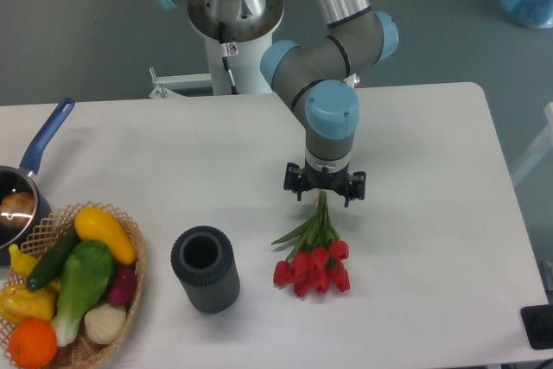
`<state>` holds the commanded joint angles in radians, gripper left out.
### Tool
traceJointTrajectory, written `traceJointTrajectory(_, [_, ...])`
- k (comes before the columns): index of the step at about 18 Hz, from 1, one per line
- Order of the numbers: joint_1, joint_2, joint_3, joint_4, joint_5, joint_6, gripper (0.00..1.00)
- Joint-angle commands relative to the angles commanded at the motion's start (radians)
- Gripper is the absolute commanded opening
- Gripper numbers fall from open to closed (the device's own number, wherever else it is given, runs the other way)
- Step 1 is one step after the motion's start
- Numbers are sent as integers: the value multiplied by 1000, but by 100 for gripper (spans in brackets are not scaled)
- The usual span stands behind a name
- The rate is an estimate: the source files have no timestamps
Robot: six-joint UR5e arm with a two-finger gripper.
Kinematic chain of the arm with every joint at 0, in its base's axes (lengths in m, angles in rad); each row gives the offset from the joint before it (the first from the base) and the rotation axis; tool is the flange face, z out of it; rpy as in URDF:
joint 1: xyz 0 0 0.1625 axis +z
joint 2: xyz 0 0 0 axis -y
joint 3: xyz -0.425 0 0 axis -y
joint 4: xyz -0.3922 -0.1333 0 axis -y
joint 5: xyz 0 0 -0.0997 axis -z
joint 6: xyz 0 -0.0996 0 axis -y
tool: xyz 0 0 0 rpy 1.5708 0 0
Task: Pick up the flowers from the table
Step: 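Close the gripper around the tulip stems above the blooms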
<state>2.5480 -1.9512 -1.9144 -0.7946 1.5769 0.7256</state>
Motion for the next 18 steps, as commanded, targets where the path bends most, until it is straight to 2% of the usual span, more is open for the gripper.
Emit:
traceJointTrajectory(3, [0, -17, 0, 31, 0, 0, 93])
traceJointTrajectory(9, [2, -28, 0, 34, 0, 3, 91])
traceJointTrajectory(11, [2, -28, -2, 32, 0, 5, 82])
traceJointTrajectory(13, [2, -26, -2, 32, 0, 8, 70])
traceJointTrajectory(18, [2, -25, -2, 31, 2, 8, 49])
